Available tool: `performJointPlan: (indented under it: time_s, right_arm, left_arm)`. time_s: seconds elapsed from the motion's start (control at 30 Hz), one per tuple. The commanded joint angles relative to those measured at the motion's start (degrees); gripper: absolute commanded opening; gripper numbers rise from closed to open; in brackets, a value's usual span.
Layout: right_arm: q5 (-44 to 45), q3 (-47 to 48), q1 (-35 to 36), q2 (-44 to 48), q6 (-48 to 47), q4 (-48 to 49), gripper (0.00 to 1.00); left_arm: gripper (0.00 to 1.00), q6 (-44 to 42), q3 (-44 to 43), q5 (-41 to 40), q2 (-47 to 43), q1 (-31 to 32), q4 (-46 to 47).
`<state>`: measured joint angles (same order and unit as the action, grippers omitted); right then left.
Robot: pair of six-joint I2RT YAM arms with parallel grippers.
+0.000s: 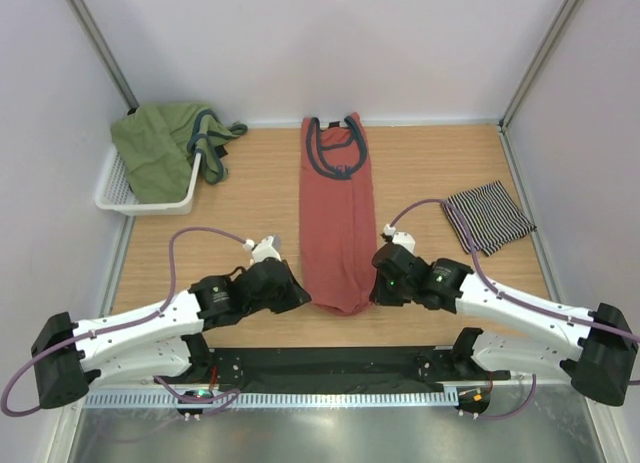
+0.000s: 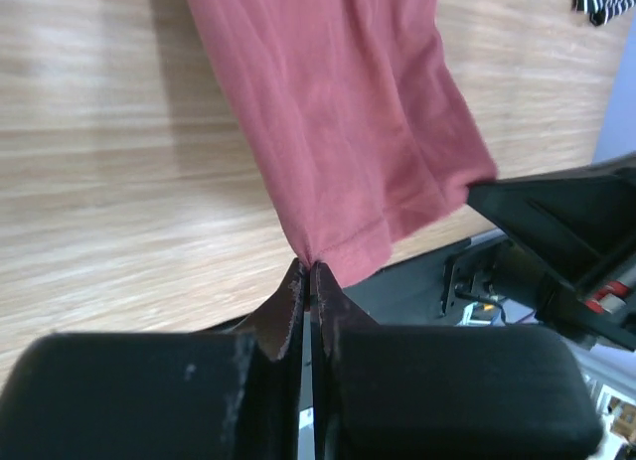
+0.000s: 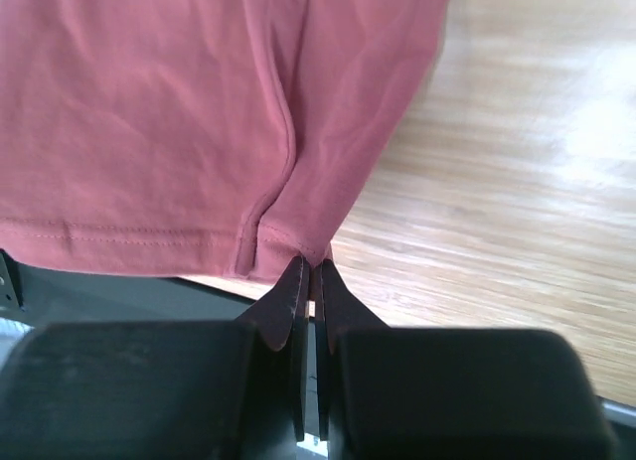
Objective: Fold and stack the tank tops
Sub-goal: Fold the tank top
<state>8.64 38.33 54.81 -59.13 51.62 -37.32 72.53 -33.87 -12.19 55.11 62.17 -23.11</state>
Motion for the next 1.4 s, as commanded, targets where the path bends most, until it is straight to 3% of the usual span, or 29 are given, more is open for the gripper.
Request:
performJointPlan:
  time_s: [0.0,0.2,0.4,0.77,1.0,1.37]
  right_arm:
    - [7.4,7.5,0.3,-1.1,-3.0,-4.3,0.01]
    - [11.5,17.8,-3.9,-7.9,-9.5,-7.6,0.01]
    - [6.7,25.8,-13.2,-14.6,-17.3,-4.5,0.01]
    - [2.6,39.9,-22.9,-31.3,-23.1,-2.3,0.01]
    - [-0.5,47.3,-26.8,-38.4,-24.9,-2.7,0.01]
    - [-2.2,55.0,-28.8,-42.9,-25.7,-4.4,0.01]
  left_arm:
    - [0.0,-3.4,-3.8,-2.6,-0.1,-3.2,-5.4]
    - [0.0,-9.3,-8.7,0.8,2.1,-12.0,-5.1]
    - [0.0,-16.4,-16.6,6.7,8.0,-21.9,-3.7]
    - [0.0,-22.6,-31.2,11.8,26.1,-30.4,-2.3]
    - [0.0,-25.6,-38.4,14.7,34.0,-33.6,-1.9]
    - [0.0,-28.3,-47.4,14.8,38.6,-34.0,-2.3]
